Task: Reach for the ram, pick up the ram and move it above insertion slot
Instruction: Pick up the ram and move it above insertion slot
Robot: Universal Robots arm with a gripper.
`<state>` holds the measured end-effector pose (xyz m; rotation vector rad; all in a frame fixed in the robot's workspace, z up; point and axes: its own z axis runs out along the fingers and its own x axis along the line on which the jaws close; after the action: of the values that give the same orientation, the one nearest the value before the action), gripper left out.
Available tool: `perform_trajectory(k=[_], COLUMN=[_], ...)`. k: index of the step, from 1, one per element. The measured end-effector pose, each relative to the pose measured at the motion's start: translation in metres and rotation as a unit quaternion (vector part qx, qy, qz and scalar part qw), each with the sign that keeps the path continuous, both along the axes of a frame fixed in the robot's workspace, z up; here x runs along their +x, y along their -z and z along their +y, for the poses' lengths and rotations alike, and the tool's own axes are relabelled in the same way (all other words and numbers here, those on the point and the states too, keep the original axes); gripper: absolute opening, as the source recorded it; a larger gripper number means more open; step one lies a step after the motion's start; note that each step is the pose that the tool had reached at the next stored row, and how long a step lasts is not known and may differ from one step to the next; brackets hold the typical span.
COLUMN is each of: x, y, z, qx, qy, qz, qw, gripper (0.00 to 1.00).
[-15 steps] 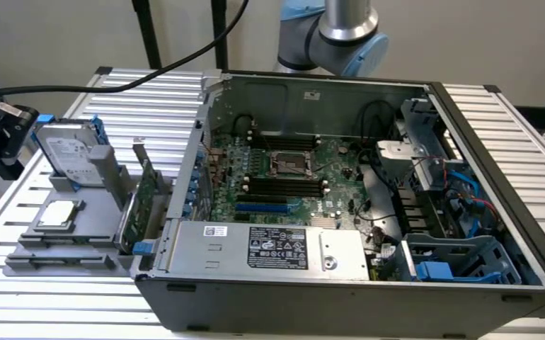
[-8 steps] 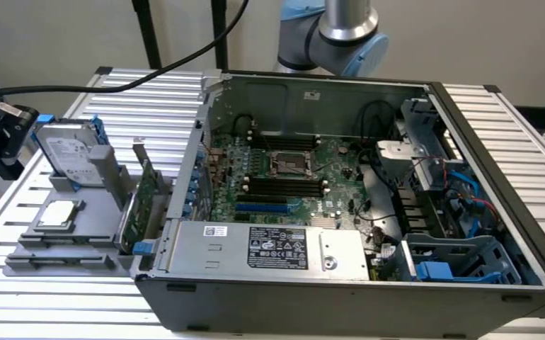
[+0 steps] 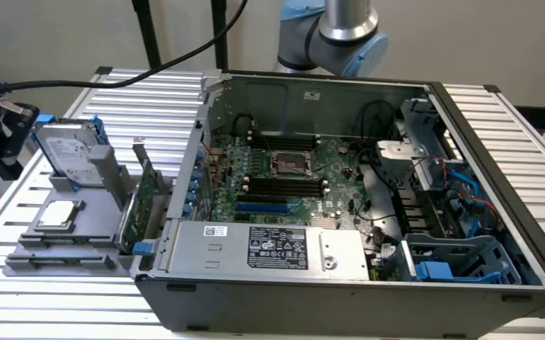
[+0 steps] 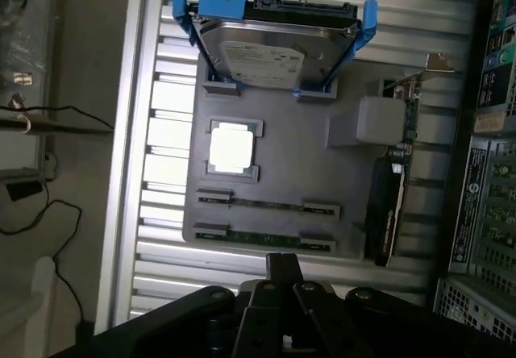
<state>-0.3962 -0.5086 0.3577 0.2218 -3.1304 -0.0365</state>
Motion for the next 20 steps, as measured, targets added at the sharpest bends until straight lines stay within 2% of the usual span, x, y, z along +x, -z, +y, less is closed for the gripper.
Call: perform_trajectory(k=[5, 10, 15, 17, 20], x=[0.0000, 0.0000, 0.0000, 0.0000, 0.0000], y=[0.0009, 0.0021, 0.0034, 0.0039, 0.0047], z=[0.0000, 0.0000, 0.0000, 0.0000, 0.0000], qx=[0.0000, 0.0000, 0.0000, 0.0000, 0.0000], qy=[-0.045, -0.091, -0.136, -0.154, -0.181], qz=[0.0000, 0.0000, 0.0000, 0.0000, 0.0000], qw=[0.9990, 0.9959, 0.9907, 0.9881, 0.9835], gripper=[0.11, 0.11, 0.11, 0.11, 0.11])
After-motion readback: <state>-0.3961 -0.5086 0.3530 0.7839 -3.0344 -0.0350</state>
